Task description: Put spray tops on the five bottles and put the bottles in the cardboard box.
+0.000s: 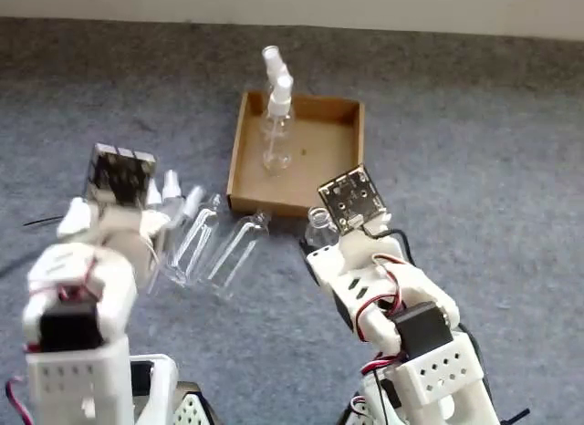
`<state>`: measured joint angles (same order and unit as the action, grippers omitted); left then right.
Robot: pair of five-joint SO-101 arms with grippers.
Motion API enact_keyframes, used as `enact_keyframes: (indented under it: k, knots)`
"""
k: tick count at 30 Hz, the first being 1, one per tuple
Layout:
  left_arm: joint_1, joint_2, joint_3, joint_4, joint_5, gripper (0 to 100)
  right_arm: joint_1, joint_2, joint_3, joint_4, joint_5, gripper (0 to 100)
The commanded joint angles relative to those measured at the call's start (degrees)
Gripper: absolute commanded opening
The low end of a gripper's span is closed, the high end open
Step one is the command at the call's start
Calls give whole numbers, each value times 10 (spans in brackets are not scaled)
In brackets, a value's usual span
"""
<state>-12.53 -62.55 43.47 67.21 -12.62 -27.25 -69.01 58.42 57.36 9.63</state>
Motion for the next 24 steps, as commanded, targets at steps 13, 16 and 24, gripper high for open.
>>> enact_keyframes:
  k: [13, 16, 24]
  knots:
    - [-81, 680, -511, 144, 4, 210, -8, -79, 65, -16, -28, 4]
    - [-81, 749, -538, 141, 31, 210, -8, -138, 94, -14, -27, 4]
    - [-80, 890, -616, 141, 76, 208, -8, -182, 130, -15, -27, 4]
